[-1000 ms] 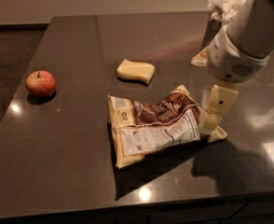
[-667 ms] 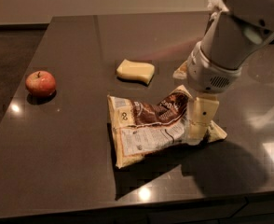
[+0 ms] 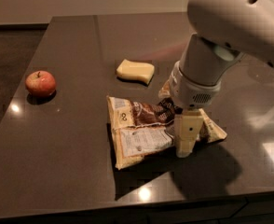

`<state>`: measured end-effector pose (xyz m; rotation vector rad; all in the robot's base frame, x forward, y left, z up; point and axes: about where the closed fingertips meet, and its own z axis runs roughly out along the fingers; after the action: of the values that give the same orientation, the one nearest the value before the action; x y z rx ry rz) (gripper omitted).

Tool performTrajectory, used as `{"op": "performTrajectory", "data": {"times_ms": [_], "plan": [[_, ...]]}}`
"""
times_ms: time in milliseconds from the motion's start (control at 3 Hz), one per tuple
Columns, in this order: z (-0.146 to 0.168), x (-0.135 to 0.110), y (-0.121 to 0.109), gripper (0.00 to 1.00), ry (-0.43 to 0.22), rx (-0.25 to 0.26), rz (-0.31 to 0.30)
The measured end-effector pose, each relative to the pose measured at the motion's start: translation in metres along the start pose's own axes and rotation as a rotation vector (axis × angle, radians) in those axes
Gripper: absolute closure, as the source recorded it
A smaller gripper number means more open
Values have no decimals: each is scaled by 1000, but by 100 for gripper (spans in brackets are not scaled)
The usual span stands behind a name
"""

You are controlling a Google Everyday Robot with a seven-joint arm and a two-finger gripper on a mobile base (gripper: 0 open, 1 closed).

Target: Pick brown chip bag

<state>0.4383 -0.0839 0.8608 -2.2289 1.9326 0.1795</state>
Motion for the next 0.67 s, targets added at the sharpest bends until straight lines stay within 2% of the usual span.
{"op": "performTrajectory", "data": {"times_ms": [333, 667], "plan": [[0, -10, 0, 37, -7, 7, -8], [-12, -28, 2, 61, -37, 27, -16]]}}
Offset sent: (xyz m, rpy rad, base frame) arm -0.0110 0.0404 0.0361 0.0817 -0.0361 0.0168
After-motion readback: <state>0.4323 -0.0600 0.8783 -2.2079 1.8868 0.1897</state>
